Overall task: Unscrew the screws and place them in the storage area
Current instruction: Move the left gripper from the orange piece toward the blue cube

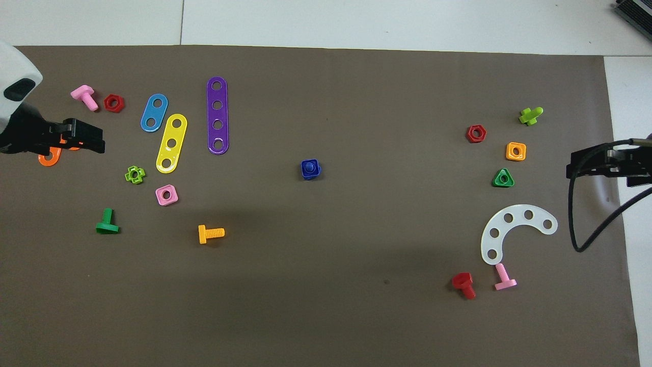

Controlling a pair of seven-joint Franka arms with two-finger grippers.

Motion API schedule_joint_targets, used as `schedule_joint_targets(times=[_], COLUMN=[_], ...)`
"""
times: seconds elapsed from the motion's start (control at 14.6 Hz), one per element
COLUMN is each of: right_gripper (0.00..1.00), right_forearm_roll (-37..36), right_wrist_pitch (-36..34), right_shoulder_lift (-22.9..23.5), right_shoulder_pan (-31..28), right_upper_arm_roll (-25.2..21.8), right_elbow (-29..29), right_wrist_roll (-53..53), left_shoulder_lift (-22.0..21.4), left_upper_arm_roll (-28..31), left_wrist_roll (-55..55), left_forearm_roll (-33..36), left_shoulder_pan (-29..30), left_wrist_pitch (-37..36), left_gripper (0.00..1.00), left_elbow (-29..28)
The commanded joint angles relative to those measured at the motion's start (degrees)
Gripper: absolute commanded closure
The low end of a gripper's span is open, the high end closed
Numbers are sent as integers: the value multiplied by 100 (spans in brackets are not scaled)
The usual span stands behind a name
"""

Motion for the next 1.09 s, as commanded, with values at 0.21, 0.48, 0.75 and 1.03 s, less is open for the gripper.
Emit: schedule_joint_targets(times=[0.21,0.48,0.75,1.03], right_gripper=[0,0,0,0], right_forearm_roll=[77,68,95,95], right_wrist_pitch=[140,255,193,193], right_shoulder_lift=[-139,-130,-138,-130], right_shoulder_pan=[-25,-25,-33,-33], right_upper_arm_roll=[-2,7,7,7], right_elbow=[-166,-166,-166,-166], right_wrist_roll=[-162,-153,-144,-144], left_shoulder_lift=[-187,-231,146,621], left_upper_arm_roll=[27,-25,-25,-34], left_wrist_roll=[111,6,-906,-1962], left_forearm_roll=[-78,-87,-104,-122], left_shoulder_pan=[-18,-306,-1079,-1704], left_wrist_pitch=[57,285,732,1549], left_gripper=[0,0,0,3], left_elbow=[-201,-412,-430,-421])
